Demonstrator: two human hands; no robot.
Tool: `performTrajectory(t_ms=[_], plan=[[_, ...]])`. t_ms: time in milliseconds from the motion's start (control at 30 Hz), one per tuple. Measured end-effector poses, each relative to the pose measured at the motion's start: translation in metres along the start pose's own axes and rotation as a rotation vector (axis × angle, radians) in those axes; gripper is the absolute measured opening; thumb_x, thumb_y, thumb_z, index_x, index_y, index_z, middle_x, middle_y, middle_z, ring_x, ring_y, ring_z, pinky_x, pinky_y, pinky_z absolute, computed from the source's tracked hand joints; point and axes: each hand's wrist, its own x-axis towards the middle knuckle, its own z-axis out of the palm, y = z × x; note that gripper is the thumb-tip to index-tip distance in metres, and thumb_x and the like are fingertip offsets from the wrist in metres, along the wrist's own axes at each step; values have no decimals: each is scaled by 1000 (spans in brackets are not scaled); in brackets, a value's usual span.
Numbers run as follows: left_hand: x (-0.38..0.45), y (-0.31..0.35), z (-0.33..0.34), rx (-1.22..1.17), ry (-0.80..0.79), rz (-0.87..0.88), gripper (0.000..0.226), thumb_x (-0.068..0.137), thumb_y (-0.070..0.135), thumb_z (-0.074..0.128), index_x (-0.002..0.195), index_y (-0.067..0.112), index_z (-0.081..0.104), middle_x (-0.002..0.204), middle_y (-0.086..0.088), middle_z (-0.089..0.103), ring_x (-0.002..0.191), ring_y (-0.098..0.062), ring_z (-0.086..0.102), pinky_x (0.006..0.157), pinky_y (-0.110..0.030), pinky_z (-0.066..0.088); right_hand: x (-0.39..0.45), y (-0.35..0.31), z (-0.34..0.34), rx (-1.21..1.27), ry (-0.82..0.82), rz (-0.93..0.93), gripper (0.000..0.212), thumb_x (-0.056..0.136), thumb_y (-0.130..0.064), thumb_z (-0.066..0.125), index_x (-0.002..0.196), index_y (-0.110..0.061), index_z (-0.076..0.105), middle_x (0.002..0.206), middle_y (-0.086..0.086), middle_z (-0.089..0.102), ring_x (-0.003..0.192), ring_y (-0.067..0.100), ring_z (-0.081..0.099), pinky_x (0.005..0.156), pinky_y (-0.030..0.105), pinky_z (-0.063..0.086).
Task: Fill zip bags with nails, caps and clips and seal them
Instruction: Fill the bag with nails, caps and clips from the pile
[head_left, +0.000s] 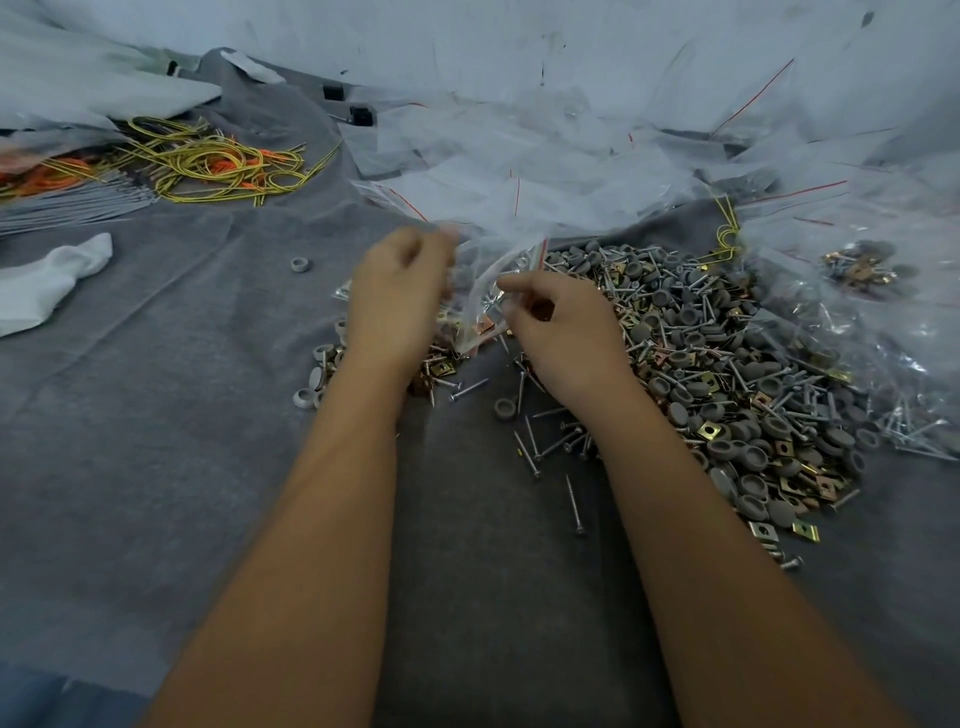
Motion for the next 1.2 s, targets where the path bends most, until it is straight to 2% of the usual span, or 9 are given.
performTrajectory(t_ms=[100,200,333,467,700,800,933,1033,1200], plan=[[-8,-4,5,322,-204,149,36,79,57,58,85,21,63,71,0,65,69,-20,64,66,-39,52,2,0,0,8,37,-32,26,93,-6,57,115,-12,70,100,-1,66,91,9,57,84,23,45],[-7,-3,7,400,-152,216,17,86,37,63,79,21,63,62,3,62,60,-16,60,64,-42,53,2,1,-3,29,61,-39,30,93,-1,54,113,-16,71,95,-6,62,83,5,56,79,21,46],[1,-1,1,92,100,112,10,87,17,62,78,17,67,65,-4,62,59,-16,54,60,-37,50,0,-1,-10,131,69,-39,30,93,-4,56,105,-27,70,80,-9,63,63,-1,54,57,15,43],[6,2,-10,-300,227,-28,22,87,11,64,66,18,62,49,8,49,44,-7,42,43,-17,36,-1,-9,-20,99,32,-39,25,92,-6,58,87,-30,65,84,1,68,80,21,66,68,33,53],[9,5,-12,-597,289,-181,19,88,15,62,69,17,65,61,-2,49,46,-11,40,42,-21,33,-7,-17,-33,-339,-699,12,17,73,-30,83,81,-31,67,76,-15,64,66,-5,59,52,9,40],[11,5,-18,-961,224,-253,14,96,14,49,93,7,60,83,-5,59,50,-9,46,43,-19,37,-7,-19,-28,-425,-666,-7,17,77,-26,80,77,-32,65,75,-16,59,70,-2,55,56,17,37],[7,2,-27,-1365,122,-300,30,100,15,33,85,7,58,80,-8,60,59,-15,57,45,-22,48,-6,-18,-25,-431,-591,-69,6,84,-20,72,87,-25,72,74,-19,59,71,-3,56,59,14,40],[8,2,-26,-1256,107,-338,29,99,16,33,80,9,54,70,-5,58,52,-11,47,42,-17,39,-6,-14,-22,-335,-429,-80,13,86,-14,64,92,-22,73,80,-18,61,72,-2,57,61,11,44],[0,17,6,-361,114,-249,13,95,15,57,83,12,60,62,2,49,36,-4,49,38,-17,38,-3,-12,-21,88,10,-45,23,83,-3,61,82,-24,71,74,-4,68,60,1,58,56,14,46]])
